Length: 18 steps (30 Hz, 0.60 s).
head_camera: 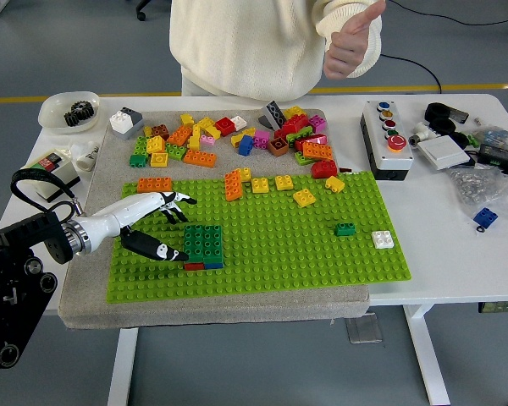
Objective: Pick up the brick,pile it on top of brick,press brick,pick up the brick,pile it on top of brick,press brick
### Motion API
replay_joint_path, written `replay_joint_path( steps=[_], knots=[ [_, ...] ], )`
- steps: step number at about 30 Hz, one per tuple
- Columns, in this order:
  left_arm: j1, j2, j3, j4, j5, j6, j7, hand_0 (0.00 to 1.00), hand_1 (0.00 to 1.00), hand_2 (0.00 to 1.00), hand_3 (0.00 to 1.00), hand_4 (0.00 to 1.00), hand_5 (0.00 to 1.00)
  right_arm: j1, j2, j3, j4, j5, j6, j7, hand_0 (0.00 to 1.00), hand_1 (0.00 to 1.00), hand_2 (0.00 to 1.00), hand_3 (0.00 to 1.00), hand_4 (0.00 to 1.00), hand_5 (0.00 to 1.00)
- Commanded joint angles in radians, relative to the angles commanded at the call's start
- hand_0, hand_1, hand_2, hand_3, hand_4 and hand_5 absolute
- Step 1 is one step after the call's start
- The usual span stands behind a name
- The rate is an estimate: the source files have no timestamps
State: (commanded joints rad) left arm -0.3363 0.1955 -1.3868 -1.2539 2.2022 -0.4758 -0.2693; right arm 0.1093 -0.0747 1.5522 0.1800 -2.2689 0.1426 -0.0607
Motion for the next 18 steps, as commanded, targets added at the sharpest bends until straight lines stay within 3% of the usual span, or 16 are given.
replay_joint_path(
  steps=[8,9,14,15,18],
  knots=[
    [-0.011,0.007,-0.032,-0.008,-0.028,0.003,0.009,0.848,0.647,0.718,0.894,0.998,0.382,-0.001,0.000,-0.002,0.000,0.000,0.000,0.000,0.745,0.646,0.720,0.672,0.891,0.424],
    [-0.012,0.010,-0.038,-0.010,-0.044,0.010,0.013,0.851,0.652,0.719,0.869,0.998,0.547,-0.001,0.000,-0.001,0.000,0.000,0.000,-0.001,0.745,0.646,0.720,0.672,0.891,0.425],
    [-0.011,0.022,-0.057,-0.027,-0.111,0.050,0.022,0.851,0.652,0.719,0.869,0.998,0.547,-0.002,0.000,-0.001,0.000,0.000,0.000,-0.001,0.745,0.646,0.720,0.672,0.891,0.425],
    [-0.008,0.025,-0.059,-0.035,-0.126,0.057,0.024,0.923,0.707,0.738,0.692,0.998,0.717,-0.002,-0.001,-0.001,0.000,0.000,0.000,-0.001,0.745,0.647,0.720,0.672,0.891,0.425],
    [0.002,0.036,-0.060,-0.054,-0.147,0.067,0.024,0.923,0.707,0.738,0.692,0.998,0.717,-0.002,-0.001,-0.001,0.000,0.000,-0.001,-0.002,0.745,0.647,0.720,0.672,0.891,0.425]
  ],
)
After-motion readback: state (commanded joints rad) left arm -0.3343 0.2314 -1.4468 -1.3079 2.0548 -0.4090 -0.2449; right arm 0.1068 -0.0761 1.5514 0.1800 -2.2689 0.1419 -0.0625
